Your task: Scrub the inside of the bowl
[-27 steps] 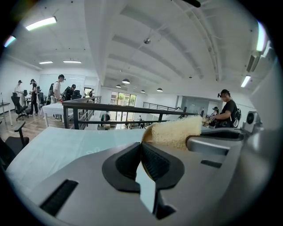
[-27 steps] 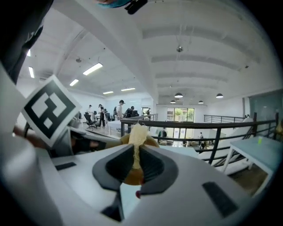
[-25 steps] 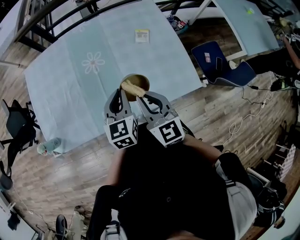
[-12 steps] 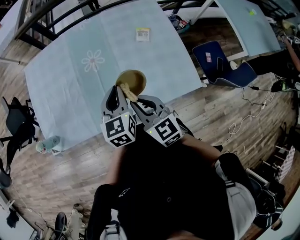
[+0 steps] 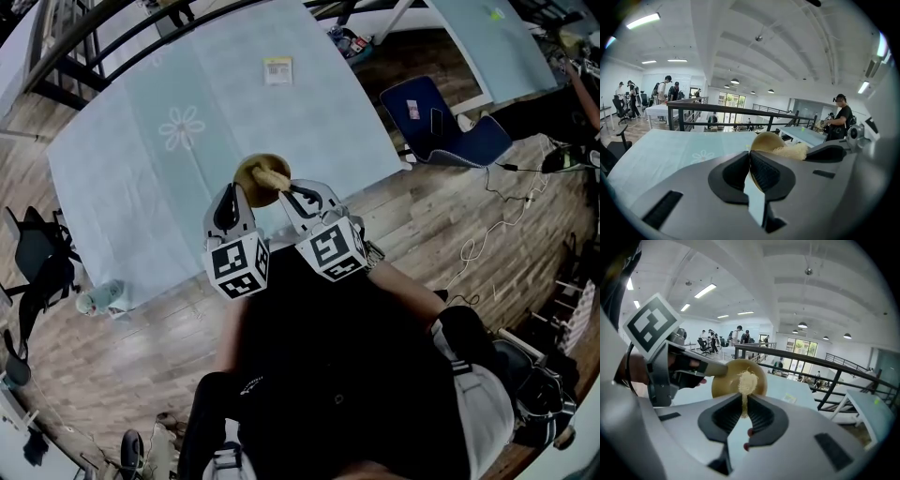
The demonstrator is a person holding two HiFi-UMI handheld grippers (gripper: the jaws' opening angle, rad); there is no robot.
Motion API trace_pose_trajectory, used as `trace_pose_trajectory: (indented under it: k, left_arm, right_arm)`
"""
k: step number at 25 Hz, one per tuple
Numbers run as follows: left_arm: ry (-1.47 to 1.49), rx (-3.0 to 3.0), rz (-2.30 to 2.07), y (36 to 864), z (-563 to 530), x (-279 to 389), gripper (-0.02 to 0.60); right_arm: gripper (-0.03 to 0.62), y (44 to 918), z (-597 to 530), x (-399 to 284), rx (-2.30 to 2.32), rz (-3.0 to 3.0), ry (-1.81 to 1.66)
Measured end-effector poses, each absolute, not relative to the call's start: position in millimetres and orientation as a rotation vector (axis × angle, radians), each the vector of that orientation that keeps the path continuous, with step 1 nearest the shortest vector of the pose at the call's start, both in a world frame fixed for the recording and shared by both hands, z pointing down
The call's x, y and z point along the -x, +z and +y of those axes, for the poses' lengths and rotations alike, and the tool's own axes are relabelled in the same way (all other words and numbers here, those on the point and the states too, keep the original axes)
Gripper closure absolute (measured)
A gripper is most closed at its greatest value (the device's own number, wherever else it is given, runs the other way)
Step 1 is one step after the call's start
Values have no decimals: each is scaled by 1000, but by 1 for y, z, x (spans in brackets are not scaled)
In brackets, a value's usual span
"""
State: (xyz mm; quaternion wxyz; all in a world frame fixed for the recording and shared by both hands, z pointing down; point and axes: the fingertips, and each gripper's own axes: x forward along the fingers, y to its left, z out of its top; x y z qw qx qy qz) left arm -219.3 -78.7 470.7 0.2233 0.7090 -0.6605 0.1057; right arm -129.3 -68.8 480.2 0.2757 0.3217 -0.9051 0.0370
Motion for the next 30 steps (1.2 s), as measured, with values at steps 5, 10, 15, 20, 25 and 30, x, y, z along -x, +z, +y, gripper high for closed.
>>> trace_pose_trajectory:
  k: [5,10,15,20,25,30]
  left_arm:
    - [321,-1955,-1782,485,-70,214,558]
    - [353,-1917,-1787,500,-70,219,558]
    - [368,-1866,-1766,522,-74,224,558]
    - [414,-1758,-1713,570,-76,236,558]
    - [439,-1666,-1627,617,-78,239,558]
    - [436,-1624,-1564,648,-95,229,558]
  right_arm:
    - [551,485,-81,115,-926,-2371,151]
    - [551,485,-80,112,-939,-2364,166]
    - [551,489,-82,108,-946,-2365,199]
    - [551,487,-92,103,-999,-2362,228]
    - [551,487,-97,97,-1050,-2357,291]
    - [551,495,-96,87,-1089,-2342,381]
